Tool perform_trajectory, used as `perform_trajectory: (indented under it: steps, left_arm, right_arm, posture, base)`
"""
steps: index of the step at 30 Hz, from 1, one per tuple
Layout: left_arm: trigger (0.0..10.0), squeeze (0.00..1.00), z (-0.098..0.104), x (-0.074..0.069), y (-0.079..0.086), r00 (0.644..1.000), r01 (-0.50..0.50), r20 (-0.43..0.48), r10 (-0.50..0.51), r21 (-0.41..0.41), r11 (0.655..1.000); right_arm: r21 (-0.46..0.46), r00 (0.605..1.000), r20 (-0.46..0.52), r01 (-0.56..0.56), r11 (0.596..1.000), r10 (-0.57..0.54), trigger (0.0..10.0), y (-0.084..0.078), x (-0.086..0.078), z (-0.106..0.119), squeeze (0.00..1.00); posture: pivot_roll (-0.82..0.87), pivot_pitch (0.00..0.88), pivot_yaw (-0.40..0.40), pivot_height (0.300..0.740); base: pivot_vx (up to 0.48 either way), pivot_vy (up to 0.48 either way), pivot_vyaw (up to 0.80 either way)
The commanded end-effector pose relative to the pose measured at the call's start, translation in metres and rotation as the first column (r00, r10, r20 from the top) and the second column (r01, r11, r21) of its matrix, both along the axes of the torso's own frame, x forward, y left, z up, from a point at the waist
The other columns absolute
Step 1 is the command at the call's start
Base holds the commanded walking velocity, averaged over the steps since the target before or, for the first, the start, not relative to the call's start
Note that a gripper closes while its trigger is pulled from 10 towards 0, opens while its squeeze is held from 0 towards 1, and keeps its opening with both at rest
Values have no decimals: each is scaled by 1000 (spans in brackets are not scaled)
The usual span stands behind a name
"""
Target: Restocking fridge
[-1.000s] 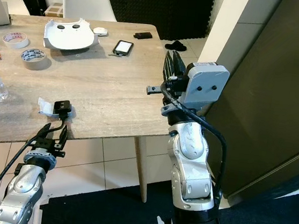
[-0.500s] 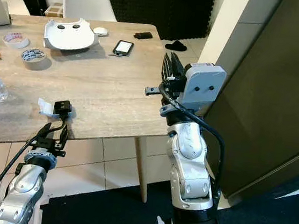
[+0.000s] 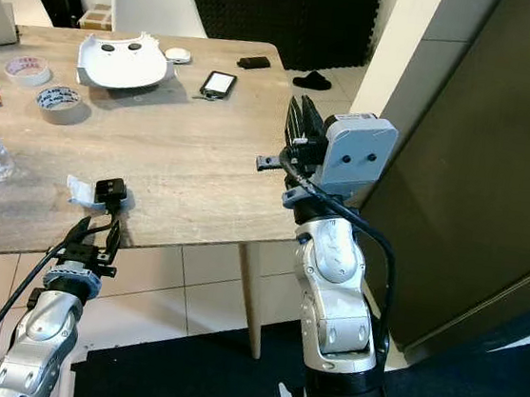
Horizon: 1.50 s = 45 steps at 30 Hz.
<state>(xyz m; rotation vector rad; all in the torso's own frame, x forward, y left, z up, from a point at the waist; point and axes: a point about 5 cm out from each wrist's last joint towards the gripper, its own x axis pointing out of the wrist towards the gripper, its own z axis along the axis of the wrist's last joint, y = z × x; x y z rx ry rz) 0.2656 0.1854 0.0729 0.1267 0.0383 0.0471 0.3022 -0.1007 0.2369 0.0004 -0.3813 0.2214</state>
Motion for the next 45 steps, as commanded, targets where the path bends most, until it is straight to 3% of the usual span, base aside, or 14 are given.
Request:
perform_trajectory:
  steps: [1,45]
  left_arm:
    - [10000,0,-36,-15,1,982,-18,-186,19,9,1000]
    - [10000,0,-37,-11,-1,984,-16,-180,18,16,1000]
  right_arm:
    - [-2,1000,-12,3,1000,-3,10000,-1,1,-5,0]
    - [-15,1000,-11,11,1000,-11,10000,-1,2,-7,0]
  posture:
    - [29,88,-51,740]
    - [33,80,-51,740]
  base:
    - [0,0,0]
    - [0,0,0]
